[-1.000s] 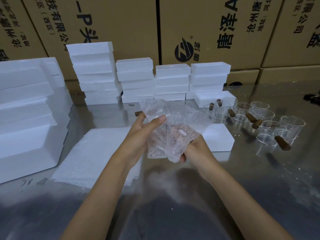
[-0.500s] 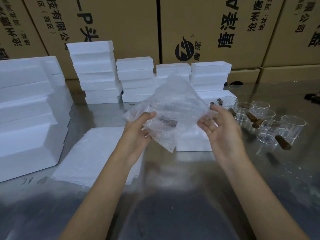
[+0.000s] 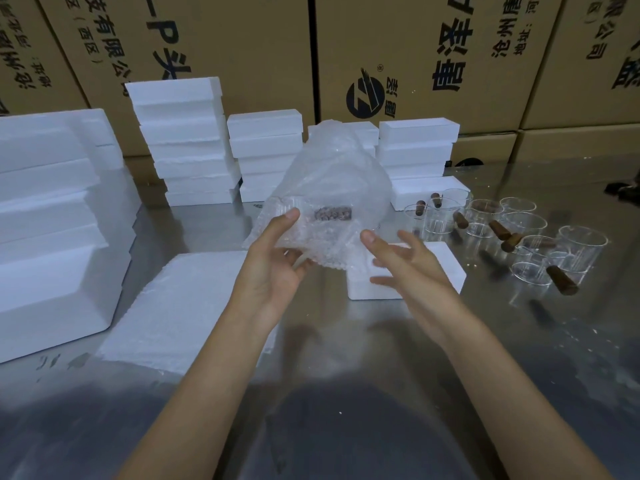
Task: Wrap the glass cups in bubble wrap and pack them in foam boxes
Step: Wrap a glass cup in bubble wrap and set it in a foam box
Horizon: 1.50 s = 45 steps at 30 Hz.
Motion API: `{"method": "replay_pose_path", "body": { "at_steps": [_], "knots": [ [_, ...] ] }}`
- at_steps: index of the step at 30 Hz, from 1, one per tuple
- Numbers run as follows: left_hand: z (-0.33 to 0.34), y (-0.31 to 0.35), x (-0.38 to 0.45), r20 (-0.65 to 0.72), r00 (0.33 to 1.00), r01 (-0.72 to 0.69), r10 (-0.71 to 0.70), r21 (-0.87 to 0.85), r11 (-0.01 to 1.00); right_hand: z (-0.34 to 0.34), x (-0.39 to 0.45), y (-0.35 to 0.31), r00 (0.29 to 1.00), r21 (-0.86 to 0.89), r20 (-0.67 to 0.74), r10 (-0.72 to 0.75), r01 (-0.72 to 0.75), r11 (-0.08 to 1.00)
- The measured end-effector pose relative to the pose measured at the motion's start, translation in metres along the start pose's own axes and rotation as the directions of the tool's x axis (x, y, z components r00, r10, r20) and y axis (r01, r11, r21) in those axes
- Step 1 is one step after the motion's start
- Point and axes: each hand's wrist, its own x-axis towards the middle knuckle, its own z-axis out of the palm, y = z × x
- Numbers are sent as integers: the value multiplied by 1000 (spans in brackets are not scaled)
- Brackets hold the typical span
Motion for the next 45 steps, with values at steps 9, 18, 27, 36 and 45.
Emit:
{"method": "replay_pose_path", "body": {
  "at_steps": [9, 18, 27, 36, 45],
  "knots": [
    [-2, 2, -8, 82, 964, 133, -252, 672, 728, -8, 10, 3, 993, 205, -40, -107, 113, 972],
    [-4, 8, -11, 162, 905, 35, -394, 894, 447, -4, 5, 14, 938, -569, 60, -343, 314, 760],
    [-12, -4, 0, 25, 990, 27, -136, 928, 371, 8, -6, 12, 861, -591, 215, -461, 490, 641],
    [-6, -4, -2, 55, 986, 15, -159, 913, 408, 11, -6, 22, 844, -632, 398, -359, 536, 560],
    [5, -3, -12, 204, 968, -199, -149, 979, 45, 17, -6, 18, 845, -478, 79, -530, 498, 723]
  ]
}}
